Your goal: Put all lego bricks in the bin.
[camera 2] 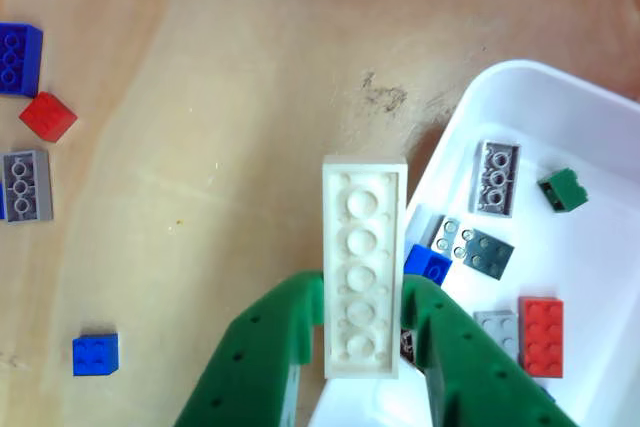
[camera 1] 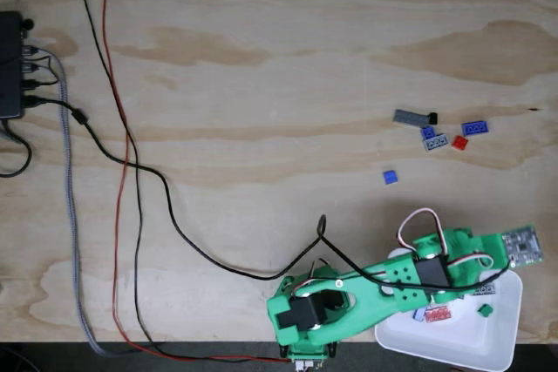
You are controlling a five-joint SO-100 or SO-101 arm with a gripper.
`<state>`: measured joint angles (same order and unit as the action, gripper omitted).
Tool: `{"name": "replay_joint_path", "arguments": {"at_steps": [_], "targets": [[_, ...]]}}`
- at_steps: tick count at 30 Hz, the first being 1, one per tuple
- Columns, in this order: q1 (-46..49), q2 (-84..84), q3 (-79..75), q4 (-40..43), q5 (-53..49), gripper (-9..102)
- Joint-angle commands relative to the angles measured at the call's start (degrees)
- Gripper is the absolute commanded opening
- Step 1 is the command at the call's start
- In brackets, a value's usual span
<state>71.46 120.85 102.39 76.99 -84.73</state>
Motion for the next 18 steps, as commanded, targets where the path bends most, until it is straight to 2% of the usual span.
{"name": "replay_joint_path", "arguments": {"at_steps": [1,3,5,8,11,15,18], "targets": [[15.5,1.8,0.4,-6.2,-12.3,0],[15.7,0.4,6.1,-12.7,-12.7,0],[15.3,-1.0,10.5,-16.8,-12.4,19],[15.4,-1.2,14.6,-19.6,-12.8,28],[12.2,-1.6,13.8,-19.9,-8.2,31],[10.3,-0.2,12.6,-13.6,-9.1,34],[1.0,-5.8,7.8,-14.2,-1.2,27]]}}
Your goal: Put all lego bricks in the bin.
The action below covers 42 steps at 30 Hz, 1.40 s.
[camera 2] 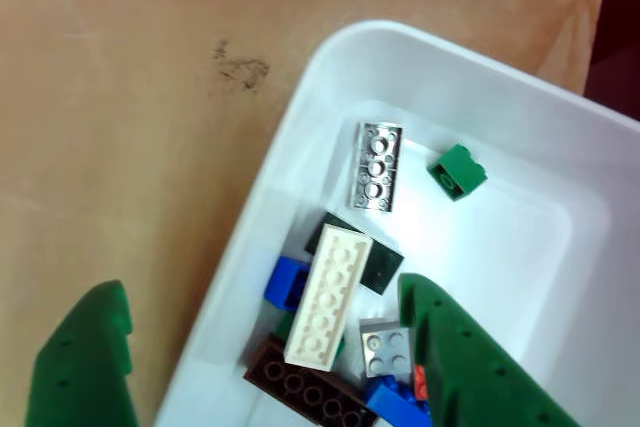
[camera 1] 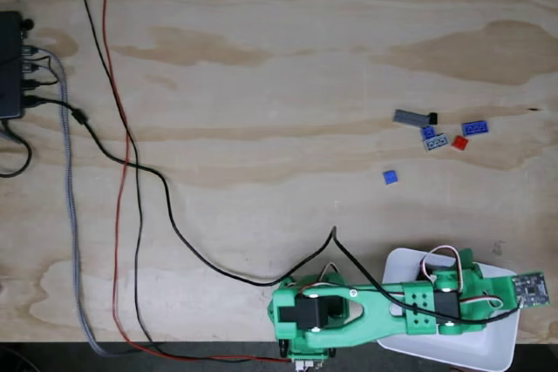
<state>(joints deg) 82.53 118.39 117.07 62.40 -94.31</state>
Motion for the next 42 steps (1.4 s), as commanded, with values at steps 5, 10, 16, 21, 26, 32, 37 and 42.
{"name": "replay_joint_path", "arguments": {"at_steps": [5,10,16,21,26,32,37,42], "targets": [[-30.0,-13.8,-10.1,-2.4,9.9,25],[-39.6,-25.2,-6.1,-15.1,2.2,22],[-43.7,-25.0,2.2,-22.7,5.2,21],[-44.6,-24.9,7.3,-25.7,2.4,20],[-47.2,-25.1,7.6,-25.4,-0.7,20],[-49.8,-24.1,8.9,-22.3,-6.2,19],[-48.3,-22.3,11.4,-17.8,-11.4,19],[-46.1,-18.6,13.4,-14.5,-12.3,16]]}}
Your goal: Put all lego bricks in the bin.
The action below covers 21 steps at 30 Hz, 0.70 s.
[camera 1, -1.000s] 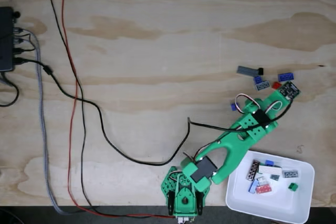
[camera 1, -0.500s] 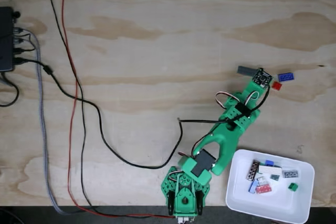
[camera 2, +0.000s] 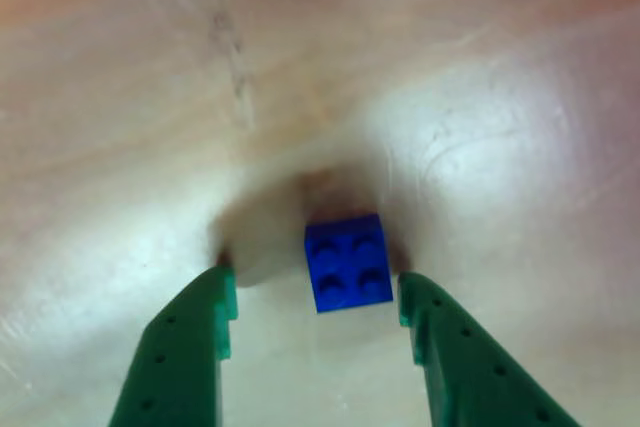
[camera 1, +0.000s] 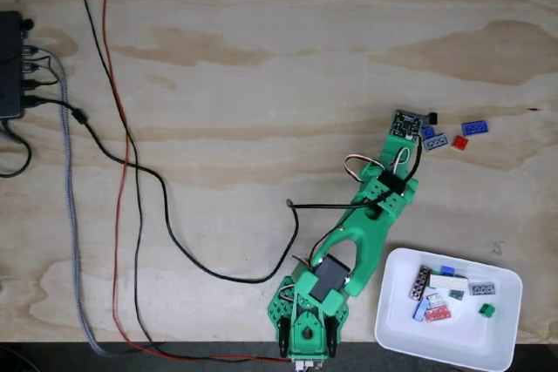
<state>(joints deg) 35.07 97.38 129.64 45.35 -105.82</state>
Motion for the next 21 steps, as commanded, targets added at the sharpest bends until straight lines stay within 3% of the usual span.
{"name": "replay_joint_path", "arguments": {"at_steps": [1,8,17,21], "targets": [[1.5,3.0,0.8,2.7,-0.8,15],[1.4,3.6,0.4,2.4,0.3,20],[1.6,2.0,0.0,-4.1,1.1,20],[1.2,2.2,0.1,-4.1,1.2,13]]}}
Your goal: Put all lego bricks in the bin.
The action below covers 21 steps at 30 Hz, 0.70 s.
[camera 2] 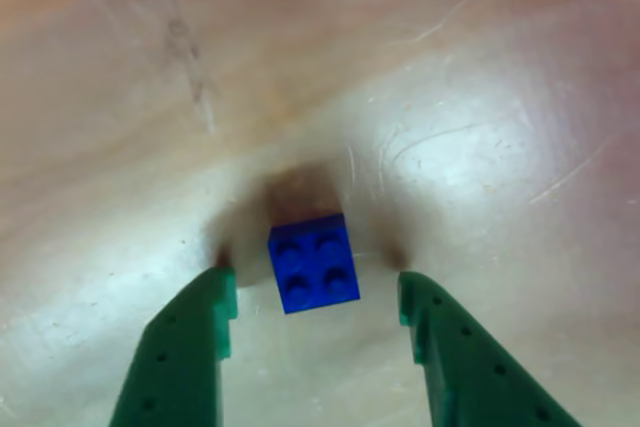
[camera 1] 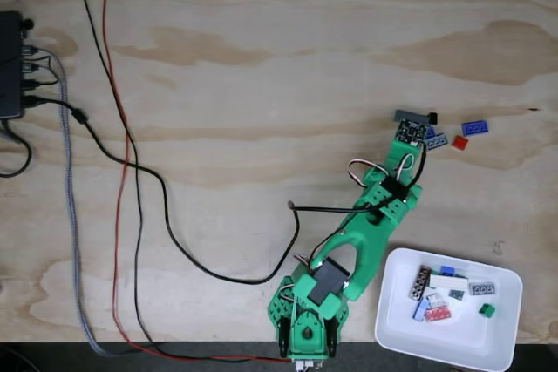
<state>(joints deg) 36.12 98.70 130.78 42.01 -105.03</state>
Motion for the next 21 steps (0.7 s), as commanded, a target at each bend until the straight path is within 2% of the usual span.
{"name": "replay_joint_path", "arguments": {"at_steps": [1,2,4,10,11,14,17,19,21], "targets": [[0.2,0.8,-1.1,-1.3,0.5,12],[0.2,0.7,-1.1,-1.5,0.5,10],[0.0,0.6,-0.8,-1.8,0.8,0],[-0.4,2.0,-0.2,-2.8,4.6,0],[-0.6,2.9,-2.0,0.8,6.4,0],[-0.4,12.1,-11.2,19.0,17.4,0],[7.3,29.5,-15.9,35.4,21.8,0],[15.6,38.0,-17.6,45.6,17.8,0],[26.9,43.4,-17.1,46.3,12.5,0]]}}
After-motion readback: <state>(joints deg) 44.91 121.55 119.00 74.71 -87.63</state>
